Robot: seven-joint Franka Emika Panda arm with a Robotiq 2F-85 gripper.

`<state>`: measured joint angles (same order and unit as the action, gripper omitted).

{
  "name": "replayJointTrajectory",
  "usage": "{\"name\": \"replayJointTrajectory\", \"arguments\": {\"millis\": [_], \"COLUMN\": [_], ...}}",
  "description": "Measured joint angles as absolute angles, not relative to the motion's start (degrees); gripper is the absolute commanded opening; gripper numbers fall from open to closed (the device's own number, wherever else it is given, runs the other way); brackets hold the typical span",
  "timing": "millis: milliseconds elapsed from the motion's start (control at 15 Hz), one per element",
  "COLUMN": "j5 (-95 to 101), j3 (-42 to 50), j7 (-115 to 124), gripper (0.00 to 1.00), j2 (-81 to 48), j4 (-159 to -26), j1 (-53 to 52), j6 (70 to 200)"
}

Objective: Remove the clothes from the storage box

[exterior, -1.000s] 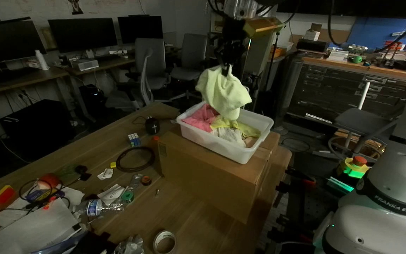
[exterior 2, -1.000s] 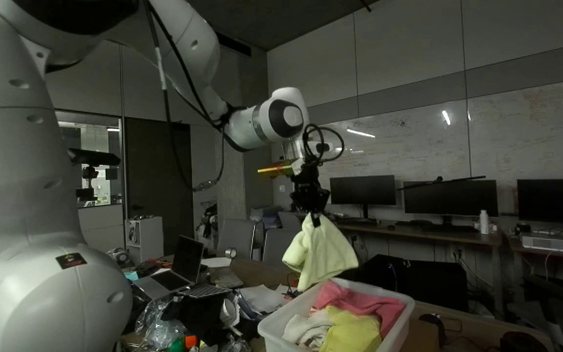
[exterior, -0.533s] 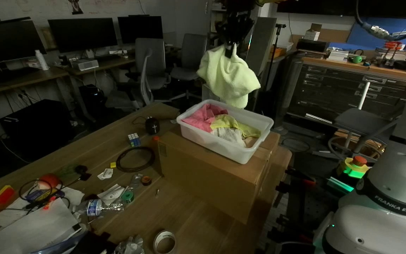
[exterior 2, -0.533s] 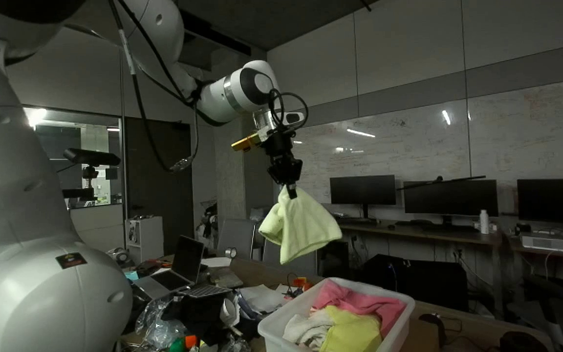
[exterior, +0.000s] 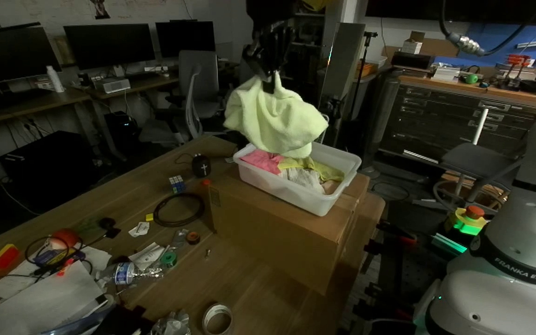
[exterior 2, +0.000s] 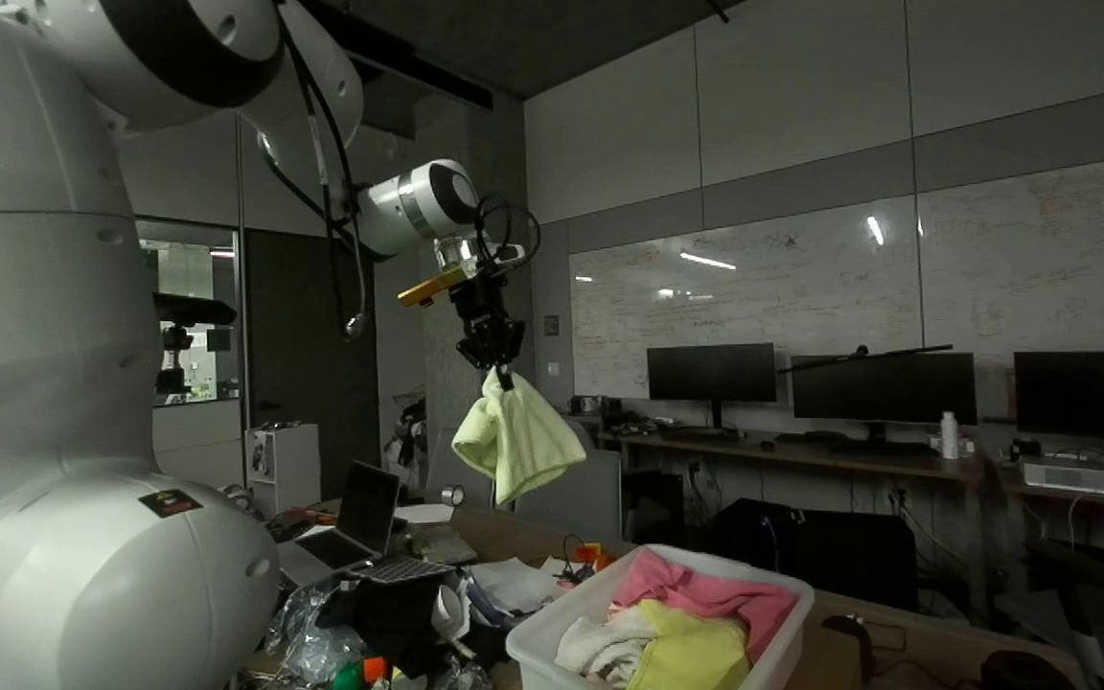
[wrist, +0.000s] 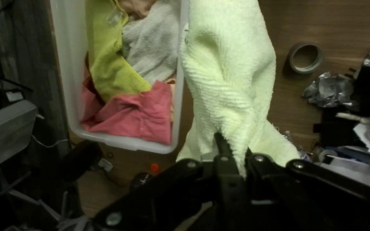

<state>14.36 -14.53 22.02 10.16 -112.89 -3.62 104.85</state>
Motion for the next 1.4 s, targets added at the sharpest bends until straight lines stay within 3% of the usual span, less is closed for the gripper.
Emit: {"name": "replayJointTrajectory", "arguments": {"millis": [333, 400, 467, 1067, 1400], "j5": [4.72, 2.53, 0.93, 2.47, 6.49], "j3": [-14.48, -14.36, -14.29, -13.57, -8.29], "j7": [19.05, 18.26, 17.06, 10.76, 10.26], "gripper": [0.06, 0.31, 0.32, 0.98, 1.00], "j2": [3.12, 1.72, 0.38, -6.93, -8.03], "j4": [-106.92, -105.94, -105.09, -100.84, -101.71], "j1": [-7.57, -7.70, -7.81, -9.69, -8.35], "j6": [107.78, 107.80, 107.79, 103.83, 102.79]}}
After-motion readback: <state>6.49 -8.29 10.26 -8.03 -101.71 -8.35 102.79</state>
